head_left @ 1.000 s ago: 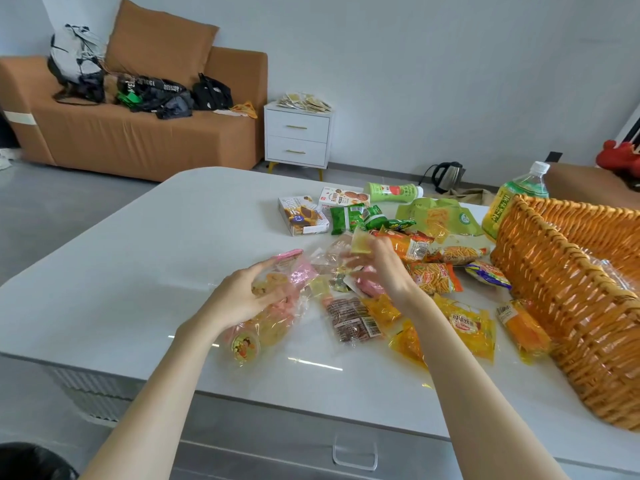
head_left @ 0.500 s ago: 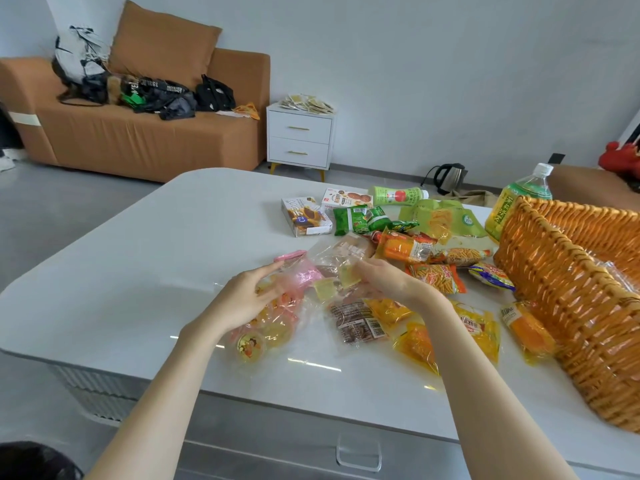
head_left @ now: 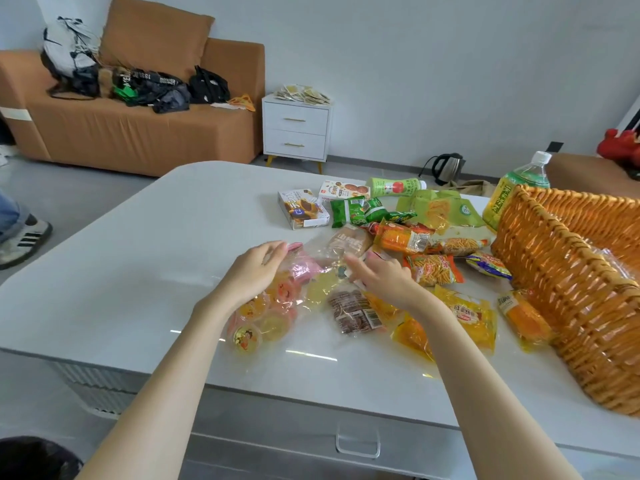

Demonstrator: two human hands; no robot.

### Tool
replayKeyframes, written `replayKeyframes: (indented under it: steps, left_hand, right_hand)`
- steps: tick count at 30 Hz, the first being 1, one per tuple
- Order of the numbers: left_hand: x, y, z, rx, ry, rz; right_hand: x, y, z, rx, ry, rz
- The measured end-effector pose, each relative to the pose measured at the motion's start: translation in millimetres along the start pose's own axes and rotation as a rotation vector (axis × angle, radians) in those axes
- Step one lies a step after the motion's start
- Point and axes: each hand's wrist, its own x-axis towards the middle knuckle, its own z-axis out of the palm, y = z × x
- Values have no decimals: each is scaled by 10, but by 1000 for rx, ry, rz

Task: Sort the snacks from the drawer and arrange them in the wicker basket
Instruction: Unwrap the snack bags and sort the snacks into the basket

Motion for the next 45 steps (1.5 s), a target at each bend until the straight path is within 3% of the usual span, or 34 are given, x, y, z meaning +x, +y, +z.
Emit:
replayKeyframes:
  steps: [2,5,7,10,16,19,22,25,32,34,37,42,45]
  left_hand:
    - [130,60,77,40,-76,17]
    - [320,125,256,198,-193,32]
    - [443,170,404,333,-238,28]
    - [579,226,564,558,-205,-38]
    - [696,180,589,540,-119,42]
    - [664,210,494,454,6,72]
    - [527,307,287,216,117,95]
    - [236,520,136,-208,64,131]
    - [-350,749,-88,-818,31,140]
    - [-454,763,-39,-788,11,154]
    - [-507,733,130,-804,20,122]
    - [-512,640,239,-602,-146,110]
    - [-523,598,321,-577,-95,120]
  right_hand:
    - [-77,44,63,-74,-53,54]
    - [-146,57,83,81,-18,10]
    - [-181,18,89,228,-80,6]
    - [-192,32,110,415,-155,62]
    - [-190,49,52,535,-102,0]
    - [-208,3,34,589,-50,-22]
    - [-302,-68,-73,621,85,-96]
    - [-457,-120,-190,626,247,-198]
    - [-907,-212,-380,718,645,-438]
    - [-947,-123,-381,824,689,-376]
    - [-965,21,-343,811,604,-250]
    - [-982,100,-285,809,553,-245]
    - [-962,103,-243,866,447,-221]
